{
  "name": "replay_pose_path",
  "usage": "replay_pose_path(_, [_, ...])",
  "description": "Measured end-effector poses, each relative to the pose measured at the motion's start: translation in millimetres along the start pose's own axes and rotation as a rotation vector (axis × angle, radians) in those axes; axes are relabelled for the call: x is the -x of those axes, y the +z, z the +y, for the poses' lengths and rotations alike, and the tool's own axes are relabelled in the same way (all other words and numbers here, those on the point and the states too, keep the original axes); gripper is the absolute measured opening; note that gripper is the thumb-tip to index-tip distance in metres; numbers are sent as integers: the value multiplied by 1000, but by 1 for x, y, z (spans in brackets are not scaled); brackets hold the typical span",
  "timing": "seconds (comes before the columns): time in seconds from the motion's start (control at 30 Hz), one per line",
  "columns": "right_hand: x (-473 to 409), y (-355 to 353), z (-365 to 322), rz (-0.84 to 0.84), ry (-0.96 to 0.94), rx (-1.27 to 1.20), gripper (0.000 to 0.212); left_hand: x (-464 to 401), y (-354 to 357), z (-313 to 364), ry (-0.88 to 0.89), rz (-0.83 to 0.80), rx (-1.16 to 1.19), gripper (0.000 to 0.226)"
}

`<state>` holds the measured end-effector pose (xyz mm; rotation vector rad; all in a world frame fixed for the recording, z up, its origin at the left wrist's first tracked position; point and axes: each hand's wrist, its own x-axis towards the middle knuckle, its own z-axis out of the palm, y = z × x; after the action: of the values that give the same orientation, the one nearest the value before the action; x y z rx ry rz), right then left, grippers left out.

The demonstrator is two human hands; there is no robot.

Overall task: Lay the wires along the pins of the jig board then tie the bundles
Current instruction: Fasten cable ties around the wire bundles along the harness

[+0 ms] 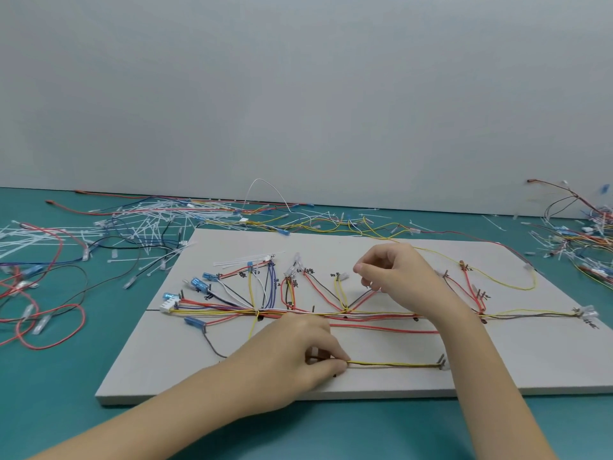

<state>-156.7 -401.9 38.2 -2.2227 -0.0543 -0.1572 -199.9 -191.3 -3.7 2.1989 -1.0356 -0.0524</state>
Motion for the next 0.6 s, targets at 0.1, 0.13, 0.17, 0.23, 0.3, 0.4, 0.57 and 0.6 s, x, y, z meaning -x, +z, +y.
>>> replay_pose_path(0.1, [0, 10, -5, 10, -40, -3, 15, 3, -1, -3, -15, 30, 80, 11])
replay_pose_path(0.13, [-1, 16, -8, 12, -61, -15, 16, 3, -1, -3, -20, 33, 107, 10])
replay_pose_path(0.17, [-1, 23, -13, 10, -87, -28, 16, 3, 0, -4, -24, 33, 132, 10])
replay_pose_path(0.23, [-4, 41, -26, -8, -157, -11, 16, 1, 0, -4, -32, 31, 155, 9])
replay_pose_path(0.3, [-8, 58, -36, -40, -234, 82, 12, -1, 0, -5, -42, 35, 152, 9])
replay_pose_path(0.4, [-19, 75, -41, -49, -296, 256, 18, -1, 0, -7, -53, 44, 168, 8])
replay_pose_path(0.57, [-56, 89, -34, -42, -262, 451, 35, -1, 2, -8, -64, 43, 195, 8])
replay_pose_path(0.6, [-64, 92, -33, -58, -257, 499, 37, -1, 2, -8, -67, 44, 199, 8])
